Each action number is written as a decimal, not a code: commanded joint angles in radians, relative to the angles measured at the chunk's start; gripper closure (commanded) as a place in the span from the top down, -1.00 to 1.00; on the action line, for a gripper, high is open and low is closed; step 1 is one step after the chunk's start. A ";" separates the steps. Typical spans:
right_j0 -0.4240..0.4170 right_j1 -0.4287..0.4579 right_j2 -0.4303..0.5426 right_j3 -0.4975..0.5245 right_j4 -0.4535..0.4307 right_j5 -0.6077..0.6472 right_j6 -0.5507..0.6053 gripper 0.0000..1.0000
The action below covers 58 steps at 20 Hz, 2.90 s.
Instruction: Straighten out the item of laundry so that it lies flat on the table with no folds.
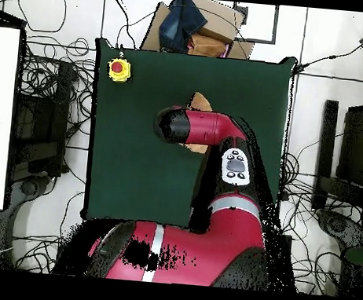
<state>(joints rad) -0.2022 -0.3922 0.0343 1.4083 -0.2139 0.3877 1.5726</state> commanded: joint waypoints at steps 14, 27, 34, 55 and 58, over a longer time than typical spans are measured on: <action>-0.059 0.116 0.021 -0.081 0.110 0.195 0.114 1.00; -0.037 0.015 -0.034 -0.086 0.051 0.315 0.037 1.00; 0.027 0.029 -0.064 -0.138 0.035 0.333 0.064 1.00; 0.050 0.148 -0.033 -0.155 0.030 0.183 0.111 1.00; 0.048 0.168 -0.045 -0.154 0.027 0.145 0.141 1.00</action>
<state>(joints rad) -0.1361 -0.2985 -0.0714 1.2028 -0.1865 0.6099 1.5726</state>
